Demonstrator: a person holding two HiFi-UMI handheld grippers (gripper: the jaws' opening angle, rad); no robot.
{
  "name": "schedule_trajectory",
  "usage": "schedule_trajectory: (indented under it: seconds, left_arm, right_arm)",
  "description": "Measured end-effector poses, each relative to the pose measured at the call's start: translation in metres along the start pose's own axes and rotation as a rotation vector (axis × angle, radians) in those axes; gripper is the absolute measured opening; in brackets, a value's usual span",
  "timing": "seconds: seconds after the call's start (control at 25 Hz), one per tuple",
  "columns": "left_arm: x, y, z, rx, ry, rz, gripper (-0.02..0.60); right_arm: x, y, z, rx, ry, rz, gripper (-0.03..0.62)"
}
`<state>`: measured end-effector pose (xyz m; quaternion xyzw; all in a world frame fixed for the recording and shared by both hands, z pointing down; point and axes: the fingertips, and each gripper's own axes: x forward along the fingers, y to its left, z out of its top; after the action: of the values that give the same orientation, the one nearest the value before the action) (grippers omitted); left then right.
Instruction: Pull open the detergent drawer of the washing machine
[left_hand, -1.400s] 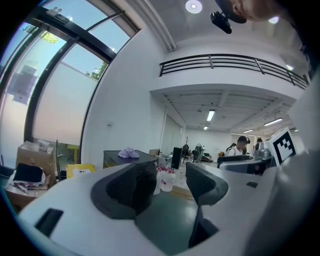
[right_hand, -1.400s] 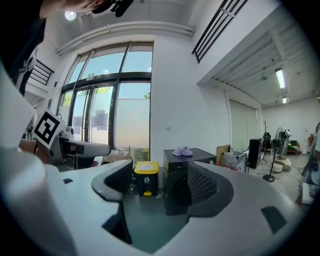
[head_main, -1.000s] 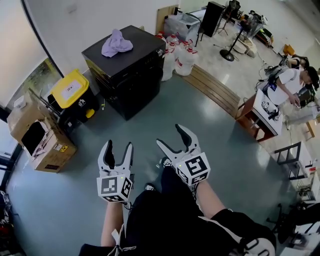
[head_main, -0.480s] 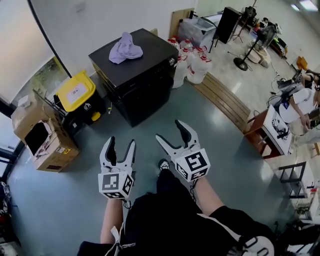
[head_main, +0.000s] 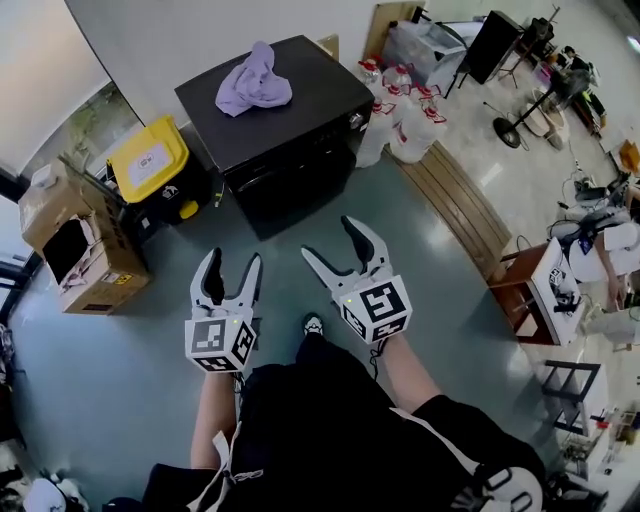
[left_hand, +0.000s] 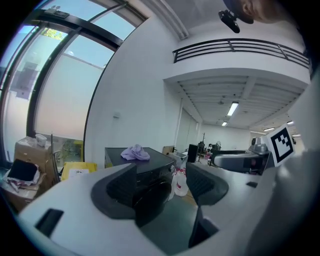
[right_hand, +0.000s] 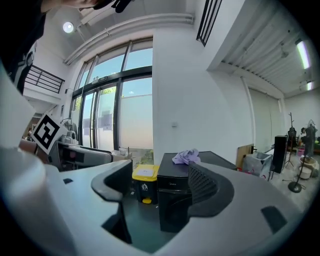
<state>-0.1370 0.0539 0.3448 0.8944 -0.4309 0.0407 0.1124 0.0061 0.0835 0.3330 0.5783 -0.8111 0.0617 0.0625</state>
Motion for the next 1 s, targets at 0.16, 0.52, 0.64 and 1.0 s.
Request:
schedule_trajectory:
  seconds: [0.16, 0.52, 0.64, 1.0]
  left_arm:
    - [0.032, 0.0, -0.008, -0.002, 0.024, 0.045, 0.295]
    - [0.087, 0.043, -0.043, -0.046, 0.108, 0.132, 0.295]
    - [0.103, 0.064, -0.055, -0.062, 0.131, 0.155, 0.295]
    - [0.166, 0.12, -0.092, -0.081, 0.212, 0.169, 0.295]
  right_arm:
    - [0.023, -0.029, -0.008, 0.016, 0.011, 0.043, 0.347]
    - [0.091, -0.068, -0.048, 0.067, 0.096, 0.084, 0.345]
    - [0.116, -0.071, -0.062, 0.081, 0.127, 0.092, 0.345]
    - [0.195, -0.089, -0.097, 0.078, 0.229, 0.084, 0.345]
